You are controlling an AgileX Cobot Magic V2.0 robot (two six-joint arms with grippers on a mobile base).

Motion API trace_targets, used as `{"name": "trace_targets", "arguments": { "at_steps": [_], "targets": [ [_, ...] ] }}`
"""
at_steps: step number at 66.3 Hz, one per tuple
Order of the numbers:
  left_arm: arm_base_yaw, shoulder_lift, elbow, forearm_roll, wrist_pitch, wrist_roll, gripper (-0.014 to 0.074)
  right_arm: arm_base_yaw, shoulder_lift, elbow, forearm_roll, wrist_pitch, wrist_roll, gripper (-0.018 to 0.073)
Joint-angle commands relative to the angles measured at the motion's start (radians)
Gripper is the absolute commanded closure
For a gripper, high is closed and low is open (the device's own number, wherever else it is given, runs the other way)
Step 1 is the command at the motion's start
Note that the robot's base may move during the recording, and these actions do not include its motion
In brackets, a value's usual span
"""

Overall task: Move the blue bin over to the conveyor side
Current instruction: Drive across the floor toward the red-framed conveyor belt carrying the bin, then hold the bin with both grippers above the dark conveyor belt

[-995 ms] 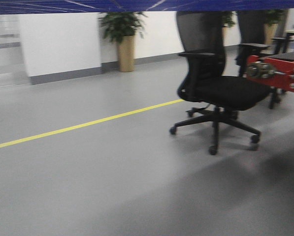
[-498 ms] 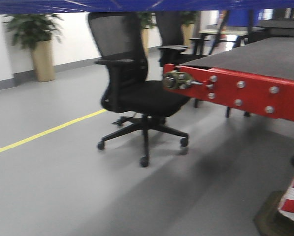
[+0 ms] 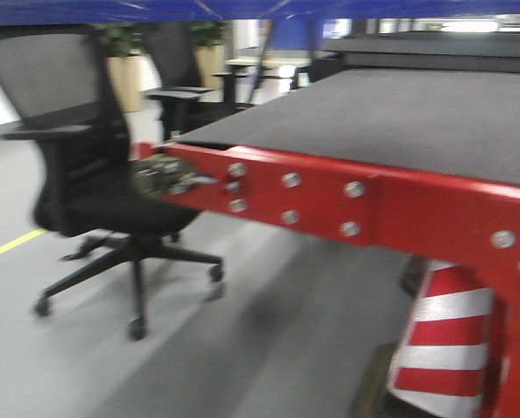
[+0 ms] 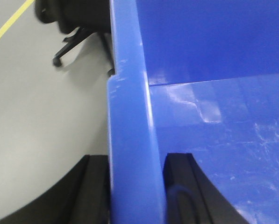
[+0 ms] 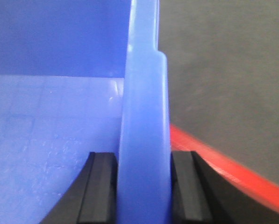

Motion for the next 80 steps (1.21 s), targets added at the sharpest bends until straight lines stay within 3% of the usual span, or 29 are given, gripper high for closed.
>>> {"name": "trace_targets", "arguments": {
  "at_steps": [1, 21, 80],
  "targets": [
    [-0.012, -0.017, -0.023, -0.012, -0.094, 0.005, 0.0613, 0.003, -0.014, -0.015, -0.012, -0.102, -0.012, 0.0629],
    [-0.012, -0.017, -0.023, 0.04, -0.094, 0.005, 0.0613, 0.003, -0.014, -0.015, -0.012, -0.102, -0.012, 0.0629],
    [-0.012, -0.015, -0.023, 0.051, -0.094, 0.005, 0.0613, 0.003, -0.014, -0.015, -0.012, -0.102, -0.012, 0.0629]
  ]
}}
